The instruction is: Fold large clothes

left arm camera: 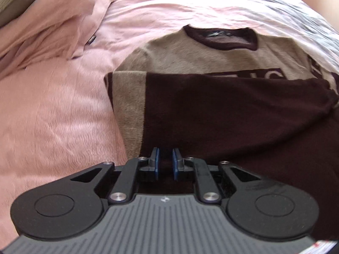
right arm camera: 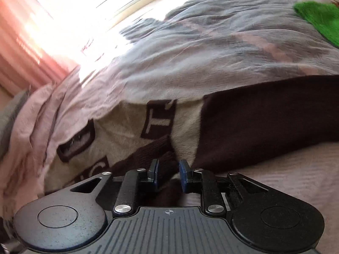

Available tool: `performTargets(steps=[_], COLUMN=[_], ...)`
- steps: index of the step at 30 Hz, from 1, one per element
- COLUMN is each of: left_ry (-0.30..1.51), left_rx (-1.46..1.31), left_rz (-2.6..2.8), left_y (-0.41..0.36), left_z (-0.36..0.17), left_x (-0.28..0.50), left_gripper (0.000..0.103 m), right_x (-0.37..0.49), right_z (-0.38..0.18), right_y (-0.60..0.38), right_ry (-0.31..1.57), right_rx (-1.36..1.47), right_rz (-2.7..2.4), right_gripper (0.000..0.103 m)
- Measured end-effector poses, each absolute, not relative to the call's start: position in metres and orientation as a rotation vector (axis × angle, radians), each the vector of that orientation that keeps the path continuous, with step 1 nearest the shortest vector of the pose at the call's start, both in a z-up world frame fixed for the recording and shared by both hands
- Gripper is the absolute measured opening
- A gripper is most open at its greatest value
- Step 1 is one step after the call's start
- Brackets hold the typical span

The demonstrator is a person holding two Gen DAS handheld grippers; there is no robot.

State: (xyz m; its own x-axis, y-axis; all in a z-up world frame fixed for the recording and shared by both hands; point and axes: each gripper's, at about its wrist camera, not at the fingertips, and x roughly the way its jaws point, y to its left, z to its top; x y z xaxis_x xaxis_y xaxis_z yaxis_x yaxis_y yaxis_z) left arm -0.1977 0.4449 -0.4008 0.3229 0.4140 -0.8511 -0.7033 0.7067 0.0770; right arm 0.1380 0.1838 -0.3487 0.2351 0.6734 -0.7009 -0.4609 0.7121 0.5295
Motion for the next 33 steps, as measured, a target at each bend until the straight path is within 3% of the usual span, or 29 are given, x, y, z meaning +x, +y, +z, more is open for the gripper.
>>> performTargets(steps=[2, 5, 9, 15, 16, 18, 19, 26, 33], left_ry=[0.967, 0.926, 0.912, 0.924, 0.930, 0.936, 0.934, 0.892, 0.837], left_rx=[-0.379, -0.457, -0.541, -0.642, -0.646, -0.655, -0.664, -0.725, -0.806], left_rz=[0.768, 0.791, 0.820, 0.852, 0.855, 0.864, 0.871, 0.930, 0.943], left_y=[0.443, 0.438, 0.433, 0.428, 0.427, 0.426, 0.427, 0.434, 0.434], left_z=[-0.392, -0.376, -0.365, -0.368, -0.368, -0.369, -0.368, -0.359, -0.356], left_x=[-0.202, -0.215, -0.231, -0.244, -0.245, -0.250, -0.254, -0.288, -0.320], left_gripper=[0.013, 0.022, 0.025, 0.028, 0.031, 0.033, 0.033, 0.036, 0.036], right_x=[0.154, 0.182, 0.216, 0.254, 0.257, 0.263, 0.264, 0.212, 0.009], right_z=[-0.348, -0.357, -0.374, -0.409, -0.413, -0.409, -0.400, -0.268, -0.199], right_y=[0.132, 0.052, -0.029, -0.058, -0.057, -0.052, -0.046, 0.080, 0.228], right_ry=[1.069, 1.061, 1.029, 0.994, 0.997, 0.993, 0.981, 0.646, 0.335], right_rx=[0.337, 0.458, 0.669, 0.912, 0.928, 0.944, 0.900, 0.292, -0.096], right_rz=[0.693, 0.503, 0.298, 0.257, 0.238, 0.223, 0.214, 0.459, 1.184], right_gripper=[0.033, 0.033, 0.033, 0.032, 0.031, 0.009, 0.004, 0.003, 0.003])
